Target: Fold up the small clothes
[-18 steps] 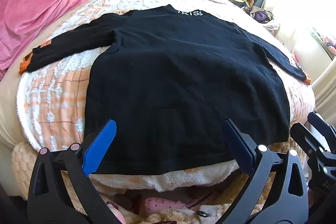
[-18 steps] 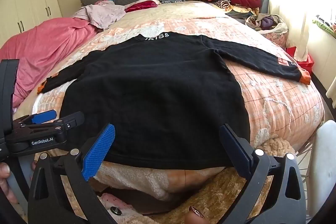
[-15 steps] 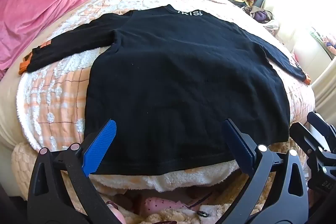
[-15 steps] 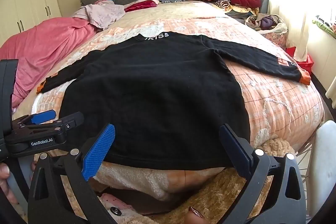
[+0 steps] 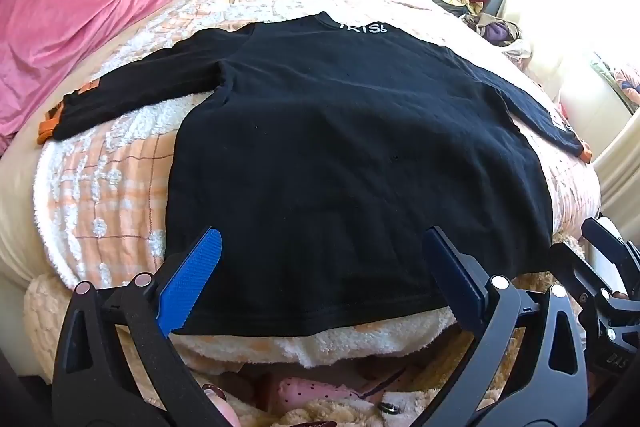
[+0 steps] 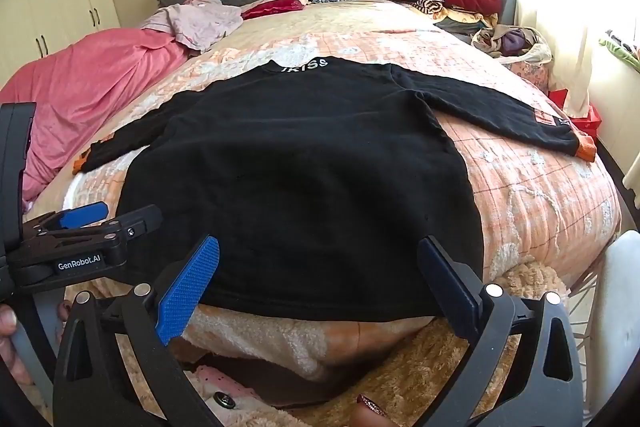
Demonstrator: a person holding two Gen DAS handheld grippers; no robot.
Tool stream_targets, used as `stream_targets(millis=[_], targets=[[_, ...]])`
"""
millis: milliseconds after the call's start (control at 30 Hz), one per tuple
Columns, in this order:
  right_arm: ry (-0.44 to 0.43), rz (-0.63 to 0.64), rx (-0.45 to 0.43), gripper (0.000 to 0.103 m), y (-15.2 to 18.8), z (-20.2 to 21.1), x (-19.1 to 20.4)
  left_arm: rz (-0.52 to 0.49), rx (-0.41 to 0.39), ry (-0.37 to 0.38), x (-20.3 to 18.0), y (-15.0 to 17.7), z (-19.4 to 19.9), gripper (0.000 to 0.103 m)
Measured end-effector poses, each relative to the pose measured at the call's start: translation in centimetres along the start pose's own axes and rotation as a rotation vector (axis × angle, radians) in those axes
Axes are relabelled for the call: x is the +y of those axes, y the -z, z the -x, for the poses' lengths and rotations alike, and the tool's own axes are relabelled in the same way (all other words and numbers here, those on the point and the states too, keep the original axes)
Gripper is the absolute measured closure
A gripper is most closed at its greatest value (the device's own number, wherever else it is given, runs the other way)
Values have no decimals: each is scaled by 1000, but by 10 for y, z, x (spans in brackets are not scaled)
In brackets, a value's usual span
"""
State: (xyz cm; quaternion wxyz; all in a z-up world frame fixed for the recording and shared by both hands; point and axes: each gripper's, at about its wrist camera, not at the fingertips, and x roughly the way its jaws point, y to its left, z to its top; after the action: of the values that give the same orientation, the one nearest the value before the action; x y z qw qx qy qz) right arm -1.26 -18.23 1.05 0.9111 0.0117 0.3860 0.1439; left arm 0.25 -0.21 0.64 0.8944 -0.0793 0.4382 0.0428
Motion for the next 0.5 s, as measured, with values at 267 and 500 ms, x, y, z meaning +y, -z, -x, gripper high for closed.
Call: stream_targets(millis=[267,500], targets=[[-5,-13,4,4,0,4,-4,-5,-6,-2,6,3,-1,8],[-2,-13,5,4,0,4,-4,-6,-8,-5,4,3,0,8]])
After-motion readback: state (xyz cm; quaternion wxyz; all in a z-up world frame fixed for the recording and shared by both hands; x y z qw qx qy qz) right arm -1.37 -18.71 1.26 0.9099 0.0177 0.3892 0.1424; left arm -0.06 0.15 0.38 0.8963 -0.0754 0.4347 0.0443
